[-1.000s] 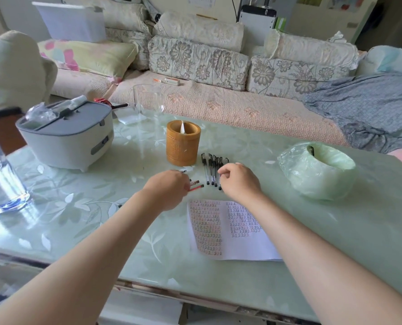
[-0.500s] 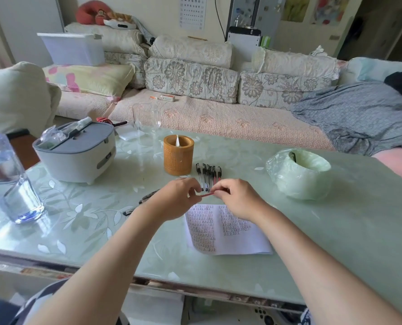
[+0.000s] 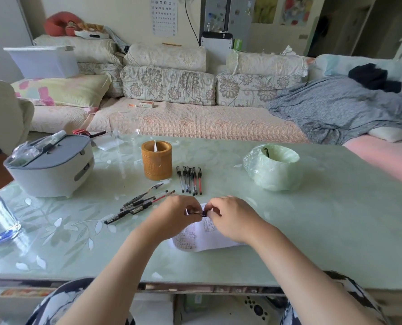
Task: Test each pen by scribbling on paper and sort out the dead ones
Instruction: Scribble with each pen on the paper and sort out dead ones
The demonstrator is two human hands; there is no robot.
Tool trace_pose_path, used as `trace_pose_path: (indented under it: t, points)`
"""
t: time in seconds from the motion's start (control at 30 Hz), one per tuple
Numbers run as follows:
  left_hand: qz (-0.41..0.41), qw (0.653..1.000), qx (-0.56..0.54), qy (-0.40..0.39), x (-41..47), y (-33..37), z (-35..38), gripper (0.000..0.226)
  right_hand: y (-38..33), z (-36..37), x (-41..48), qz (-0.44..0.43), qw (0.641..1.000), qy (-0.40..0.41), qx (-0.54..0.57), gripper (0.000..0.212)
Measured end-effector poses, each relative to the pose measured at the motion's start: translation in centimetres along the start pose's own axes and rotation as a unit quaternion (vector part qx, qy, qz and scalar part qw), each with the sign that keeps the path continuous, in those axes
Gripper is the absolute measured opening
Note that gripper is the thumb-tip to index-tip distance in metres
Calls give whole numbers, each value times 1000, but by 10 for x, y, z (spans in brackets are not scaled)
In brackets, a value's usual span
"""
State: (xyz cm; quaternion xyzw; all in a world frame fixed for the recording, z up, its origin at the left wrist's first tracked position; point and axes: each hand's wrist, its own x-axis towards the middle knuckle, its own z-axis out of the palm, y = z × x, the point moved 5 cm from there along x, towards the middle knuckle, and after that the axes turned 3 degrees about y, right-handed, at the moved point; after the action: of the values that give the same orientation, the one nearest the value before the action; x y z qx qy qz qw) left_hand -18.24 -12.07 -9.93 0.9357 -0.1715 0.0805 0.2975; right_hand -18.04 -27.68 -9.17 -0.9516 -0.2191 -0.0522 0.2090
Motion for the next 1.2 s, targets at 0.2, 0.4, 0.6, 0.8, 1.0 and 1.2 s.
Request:
trace_pose_path:
  t: [0.2, 0.4, 0.6, 0.8, 1.0, 1.2]
  points:
    - [11, 999, -46, 20, 10, 9, 19, 22, 20, 3, -4, 42, 996, -45, 57, 19]
    - [-2, 997, -80, -3, 23, 14, 31, 8, 42, 9, -1, 42, 997, -53, 41, 19]
    - [-31, 993, -117, 11, 35, 9, 38, 8, 48, 14, 10, 28, 998, -31, 48, 23]
    - [-43, 986, -155, 37, 46, 1, 27, 11, 52, 5, 23, 15, 999, 24, -17, 23]
    - [-46, 994, -97, -8, 55, -3, 33, 7, 69, 17, 27, 51, 995, -43, 78, 29]
    - [-40, 997, 46, -36, 53, -14, 41, 7, 85, 16, 23, 78, 981, -18, 176, 26]
